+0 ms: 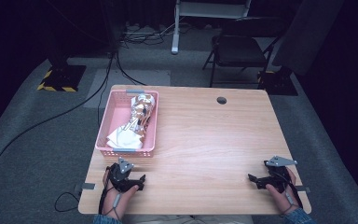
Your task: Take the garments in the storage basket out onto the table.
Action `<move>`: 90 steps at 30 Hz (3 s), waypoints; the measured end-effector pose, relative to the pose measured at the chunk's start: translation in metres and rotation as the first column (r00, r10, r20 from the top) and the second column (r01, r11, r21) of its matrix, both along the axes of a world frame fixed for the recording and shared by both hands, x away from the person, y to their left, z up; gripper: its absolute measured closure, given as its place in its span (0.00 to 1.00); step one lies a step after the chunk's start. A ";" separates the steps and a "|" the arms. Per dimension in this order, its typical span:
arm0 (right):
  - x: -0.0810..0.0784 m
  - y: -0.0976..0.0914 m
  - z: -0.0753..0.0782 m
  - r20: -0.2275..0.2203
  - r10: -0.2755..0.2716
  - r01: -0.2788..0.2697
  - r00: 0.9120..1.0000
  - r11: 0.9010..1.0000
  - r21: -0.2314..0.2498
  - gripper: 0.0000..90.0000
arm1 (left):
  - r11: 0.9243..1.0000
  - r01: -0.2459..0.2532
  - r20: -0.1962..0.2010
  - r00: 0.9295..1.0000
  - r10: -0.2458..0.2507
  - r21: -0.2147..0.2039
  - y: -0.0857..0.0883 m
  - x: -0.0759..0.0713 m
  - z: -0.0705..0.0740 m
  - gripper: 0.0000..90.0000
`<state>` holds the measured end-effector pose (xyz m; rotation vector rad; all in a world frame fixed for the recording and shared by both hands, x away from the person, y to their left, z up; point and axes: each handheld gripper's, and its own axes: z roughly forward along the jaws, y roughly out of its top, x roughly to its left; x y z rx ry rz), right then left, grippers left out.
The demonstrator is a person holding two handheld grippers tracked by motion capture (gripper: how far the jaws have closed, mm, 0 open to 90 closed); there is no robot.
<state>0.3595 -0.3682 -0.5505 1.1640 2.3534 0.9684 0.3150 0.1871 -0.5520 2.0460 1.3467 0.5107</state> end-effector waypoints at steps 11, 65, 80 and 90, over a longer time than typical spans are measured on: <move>0.000 0.000 0.000 0.000 0.000 0.000 1.000 1.000 0.000 0.00 | 1.000 0.000 0.000 1.000 0.000 0.000 0.000 0.000 0.000 0.02; 0.000 0.000 0.000 0.000 0.000 0.000 1.000 1.000 0.000 0.00 | 0.991 -0.055 0.246 0.966 0.084 -0.123 0.007 -0.016 0.042 0.05; 0.000 0.000 0.000 0.000 0.000 0.000 1.000 1.000 0.000 0.00 | 0.986 -0.059 0.296 0.949 0.104 -0.159 0.007 -0.016 0.055 0.06; 0.000 0.000 0.000 0.000 0.000 0.000 1.000 1.000 0.000 0.00 | 0.983 -0.053 0.314 0.943 0.108 -0.178 0.009 -0.012 0.067 0.06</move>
